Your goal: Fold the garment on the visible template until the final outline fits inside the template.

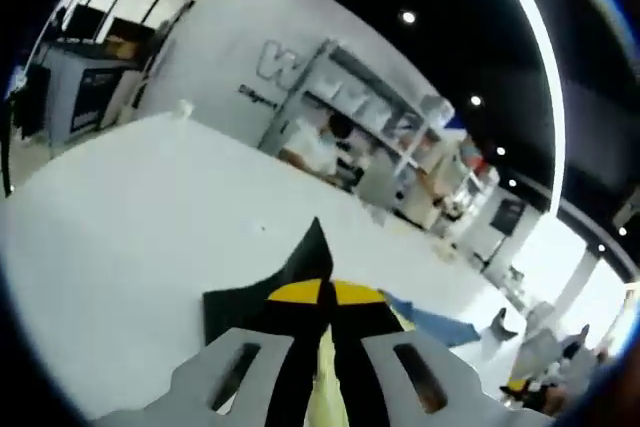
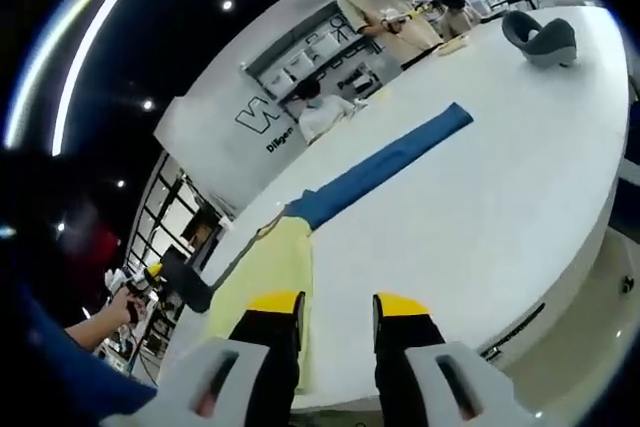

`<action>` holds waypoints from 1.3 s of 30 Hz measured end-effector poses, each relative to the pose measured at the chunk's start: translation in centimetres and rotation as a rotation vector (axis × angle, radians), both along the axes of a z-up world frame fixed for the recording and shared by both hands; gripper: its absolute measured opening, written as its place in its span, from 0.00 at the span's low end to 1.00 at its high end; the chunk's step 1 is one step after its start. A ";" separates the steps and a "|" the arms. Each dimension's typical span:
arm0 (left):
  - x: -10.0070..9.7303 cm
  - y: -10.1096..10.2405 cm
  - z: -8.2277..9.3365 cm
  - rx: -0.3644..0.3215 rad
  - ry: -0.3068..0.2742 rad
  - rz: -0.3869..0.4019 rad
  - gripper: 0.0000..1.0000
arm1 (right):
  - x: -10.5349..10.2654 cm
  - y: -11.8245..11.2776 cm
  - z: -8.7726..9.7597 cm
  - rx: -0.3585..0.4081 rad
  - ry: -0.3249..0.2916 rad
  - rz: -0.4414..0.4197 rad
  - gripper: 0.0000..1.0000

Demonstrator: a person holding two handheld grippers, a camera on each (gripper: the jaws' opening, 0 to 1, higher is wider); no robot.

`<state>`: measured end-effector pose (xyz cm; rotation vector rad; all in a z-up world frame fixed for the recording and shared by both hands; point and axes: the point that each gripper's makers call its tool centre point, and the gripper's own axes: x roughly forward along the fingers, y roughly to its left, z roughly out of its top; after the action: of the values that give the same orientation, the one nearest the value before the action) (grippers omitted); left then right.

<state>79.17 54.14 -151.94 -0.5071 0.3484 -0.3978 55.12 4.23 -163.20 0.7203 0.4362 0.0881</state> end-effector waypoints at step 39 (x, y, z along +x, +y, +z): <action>-9.4 -25.4 -1.4 0.134 -0.072 -0.437 0.00 | -0.5 -2.5 -2.2 0.063 0.024 0.010 0.22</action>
<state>69.74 28.79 -153.33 -0.2815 0.4131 -0.8085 54.63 1.70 -165.40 0.7817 0.4618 0.1027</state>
